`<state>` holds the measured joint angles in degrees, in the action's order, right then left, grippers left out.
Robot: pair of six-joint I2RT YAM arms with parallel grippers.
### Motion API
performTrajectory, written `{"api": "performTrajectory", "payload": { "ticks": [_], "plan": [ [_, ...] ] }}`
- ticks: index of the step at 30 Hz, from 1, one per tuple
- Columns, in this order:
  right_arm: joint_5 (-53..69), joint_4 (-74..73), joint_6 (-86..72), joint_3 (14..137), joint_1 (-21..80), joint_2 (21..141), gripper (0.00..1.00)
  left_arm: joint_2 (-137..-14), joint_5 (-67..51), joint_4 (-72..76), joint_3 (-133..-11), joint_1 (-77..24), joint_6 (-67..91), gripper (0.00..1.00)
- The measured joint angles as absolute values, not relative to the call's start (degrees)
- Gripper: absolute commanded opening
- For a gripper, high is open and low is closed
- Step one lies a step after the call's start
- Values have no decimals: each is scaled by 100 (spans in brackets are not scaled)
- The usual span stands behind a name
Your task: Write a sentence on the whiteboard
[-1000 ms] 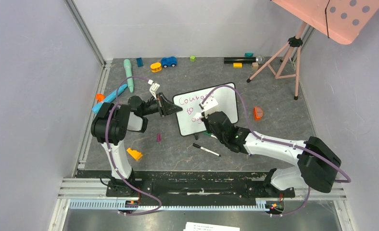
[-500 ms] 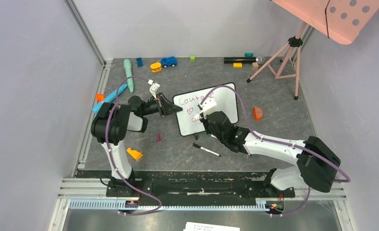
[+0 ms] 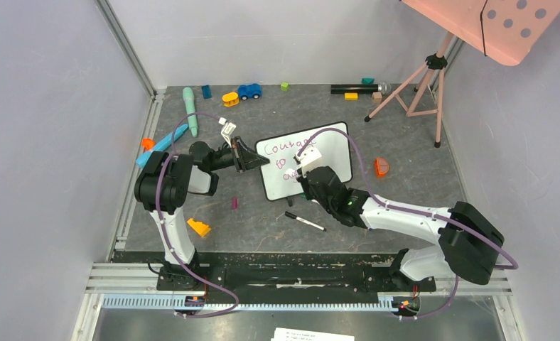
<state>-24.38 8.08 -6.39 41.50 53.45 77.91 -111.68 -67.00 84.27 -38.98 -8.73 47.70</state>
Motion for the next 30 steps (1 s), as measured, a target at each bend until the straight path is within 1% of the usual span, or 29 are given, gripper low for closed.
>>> {"api": "performTrajectory", "payload": {
  "ticks": [30],
  "plan": [
    [-2602, 718, -541, 4316, 5269, 7789, 0, -11168, -6672, 8427, -3898, -873, 4770, 2]
  ]
}}
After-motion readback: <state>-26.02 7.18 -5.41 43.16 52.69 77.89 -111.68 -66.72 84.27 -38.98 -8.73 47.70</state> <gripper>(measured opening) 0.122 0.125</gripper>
